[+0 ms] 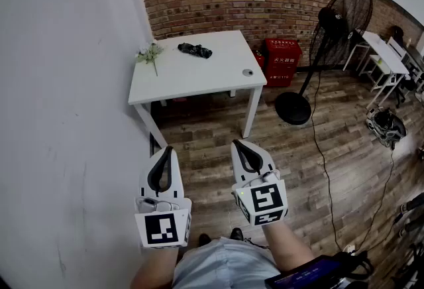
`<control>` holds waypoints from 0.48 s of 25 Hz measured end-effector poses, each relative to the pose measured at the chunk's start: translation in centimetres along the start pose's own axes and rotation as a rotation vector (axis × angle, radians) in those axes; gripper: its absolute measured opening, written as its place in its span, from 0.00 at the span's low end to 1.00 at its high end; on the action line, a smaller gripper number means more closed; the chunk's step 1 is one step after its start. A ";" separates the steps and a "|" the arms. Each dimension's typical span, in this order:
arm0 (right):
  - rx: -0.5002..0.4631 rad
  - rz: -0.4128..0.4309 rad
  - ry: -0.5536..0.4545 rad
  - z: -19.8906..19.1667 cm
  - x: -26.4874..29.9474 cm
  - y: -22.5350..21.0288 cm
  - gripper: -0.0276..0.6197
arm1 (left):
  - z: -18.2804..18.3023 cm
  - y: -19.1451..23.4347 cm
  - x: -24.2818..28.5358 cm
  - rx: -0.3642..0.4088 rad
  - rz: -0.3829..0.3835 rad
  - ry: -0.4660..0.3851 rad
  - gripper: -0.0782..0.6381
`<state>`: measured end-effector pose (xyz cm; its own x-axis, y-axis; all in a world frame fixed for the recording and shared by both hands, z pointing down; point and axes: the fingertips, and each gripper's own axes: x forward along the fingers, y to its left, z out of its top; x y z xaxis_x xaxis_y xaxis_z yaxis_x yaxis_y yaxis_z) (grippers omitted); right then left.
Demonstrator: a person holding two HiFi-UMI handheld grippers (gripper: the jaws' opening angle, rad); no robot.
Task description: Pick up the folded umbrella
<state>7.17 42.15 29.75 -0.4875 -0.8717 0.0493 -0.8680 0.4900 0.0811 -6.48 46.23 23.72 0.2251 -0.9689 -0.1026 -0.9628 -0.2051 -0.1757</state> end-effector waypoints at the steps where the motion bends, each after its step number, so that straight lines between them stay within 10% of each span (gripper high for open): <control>1: 0.001 -0.001 0.001 -0.1 0.0 0.0 0.05 | -0.1 0.0 0.0 -0.001 -0.002 0.001 0.12; 12: 0.031 0.010 -0.022 -0.2 -0.3 -0.3 0.05 | -0.3 -0.5 0.4 0.047 -0.011 -0.011 0.12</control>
<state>7.61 42.21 29.92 -0.4981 -0.8667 0.0281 -0.8653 0.4989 0.0497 -6.00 45.89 24.07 0.2372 -0.9651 -0.1110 -0.9524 -0.2085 -0.2224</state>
